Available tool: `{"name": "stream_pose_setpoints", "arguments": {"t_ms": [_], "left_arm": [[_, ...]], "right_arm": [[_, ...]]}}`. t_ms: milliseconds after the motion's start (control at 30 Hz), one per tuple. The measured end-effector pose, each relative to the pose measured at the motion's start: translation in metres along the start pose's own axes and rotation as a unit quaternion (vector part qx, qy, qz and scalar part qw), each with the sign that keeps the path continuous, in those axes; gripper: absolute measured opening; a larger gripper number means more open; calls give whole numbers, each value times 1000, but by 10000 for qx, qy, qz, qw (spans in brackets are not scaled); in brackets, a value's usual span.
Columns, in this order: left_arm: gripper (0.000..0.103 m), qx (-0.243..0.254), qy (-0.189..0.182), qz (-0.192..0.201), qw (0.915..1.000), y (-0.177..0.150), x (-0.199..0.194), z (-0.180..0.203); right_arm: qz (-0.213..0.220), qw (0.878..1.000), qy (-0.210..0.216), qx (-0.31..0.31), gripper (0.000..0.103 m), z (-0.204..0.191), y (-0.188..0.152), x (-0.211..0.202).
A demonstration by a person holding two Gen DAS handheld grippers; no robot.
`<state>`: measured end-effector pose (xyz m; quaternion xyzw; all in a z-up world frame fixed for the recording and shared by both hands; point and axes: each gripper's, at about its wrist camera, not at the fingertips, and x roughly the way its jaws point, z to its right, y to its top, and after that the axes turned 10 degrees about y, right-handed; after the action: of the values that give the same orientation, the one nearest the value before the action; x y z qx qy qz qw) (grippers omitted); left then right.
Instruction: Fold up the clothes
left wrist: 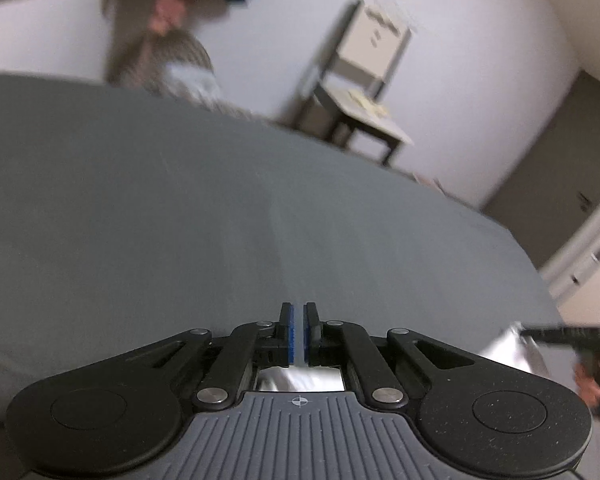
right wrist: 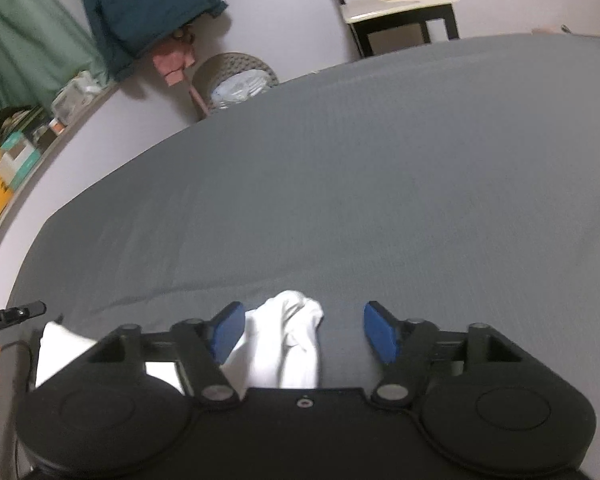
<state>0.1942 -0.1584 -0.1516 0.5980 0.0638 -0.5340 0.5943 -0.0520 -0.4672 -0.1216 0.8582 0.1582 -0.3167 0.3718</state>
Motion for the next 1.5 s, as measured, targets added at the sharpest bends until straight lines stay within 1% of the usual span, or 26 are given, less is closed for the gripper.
{"name": "stream_pose_setpoints", "arguments": {"t_ms": [33,100,133,167,200,267,333,467,533,567,600,700,767,800,867,900,933,967,1033,1067,1133,1200,1300,1367,1433,1500], "left_arm": [[20,119,76,-45,9999,-3,-3,1],[89,248,190,-126,9994,-7,-5,3],[99,244,214,-175,9993,-7,-5,3],[103,253,158,-215,9993,-6,-4,3],[103,223,70,-278,9993,-7,-5,2],[103,0,4,-442,9990,2,5,-1],[103,-115,79,-528,9985,-8,5,0],[100,-1,97,-555,9984,-28,10,4],[83,92,199,-534,9983,-37,13,9],[65,200,357,-467,9981,-38,14,14],[58,316,528,-392,9973,-39,15,19],[55,356,530,-324,9974,-41,10,26],[43,368,562,-315,9972,-42,5,26],[40,398,609,-314,9969,-45,1,24],[37,436,674,-286,9964,-43,2,27],[36,461,720,-276,9960,-42,2,30],[36,488,768,-265,9955,-40,2,32],[36,507,828,-253,9949,-37,5,36],[36,533,952,-228,9938,-35,8,41],[36,535,1019,-208,9931,-35,8,43],[36,523,1135,-177,9920,-33,7,47],[36,510,1251,-147,9907,-30,7,50],[36,521,1288,-129,9902,-27,8,53],[36,563,1254,-131,9904,-30,3,51],[36,567,1220,-128,9908,-29,3,50],[36,573,1166,-130,9914,-28,3,48]], "right_arm": [[-127,9999,60,69,66,2,3,1],[-459,9983,231,278,66,9,7,3],[-618,9970,278,370,66,13,9,4],[-753,9959,248,436,66,15,9,5],[-845,9947,273,514,66,17,8,4],[-942,9915,506,736,65,21,6,-2],[-1031,9877,743,909,65,25,-2,-11],[-1284,9857,858,672,65,23,-29,-23],[-1350,9840,945,678,65,21,-41,-33],[-1384,9829,992,703,65,20,-47,-39],[-1423,9821,1022,691,65,18,-55,-47],[-1733,9783,1007,530,65,14,-92,-77],[-2015,9734,962,513,61,13,-117,-95],[-2139,9704,967,570,56,12,-128,-102],[-2343,9649,959,696,52,9,-148,-116],[-2335,9649,909,787,46,9,-153,-118],[-2326,9648,859,878,45,9,-158,-120],[-2318,9646,809,968,38,8,-163,-122],[-2299,9638,708,1149,19,7,-174,-127],[-2290,9633,658,1239,5,7,-179,-129],[-2257,9619,585,1429,5,9,-189,-137],[-2181,9606,611,1612,5,15,-194,-156],[-2127,9583,450,1853,4,26,-202,-180],[-2122,9534,473,2094,4,34,-207,-183],[-2283,9518,350,2017,6,37,-209,-175],[-2397,9531,334,1817,13,38,-205,-170]]}}
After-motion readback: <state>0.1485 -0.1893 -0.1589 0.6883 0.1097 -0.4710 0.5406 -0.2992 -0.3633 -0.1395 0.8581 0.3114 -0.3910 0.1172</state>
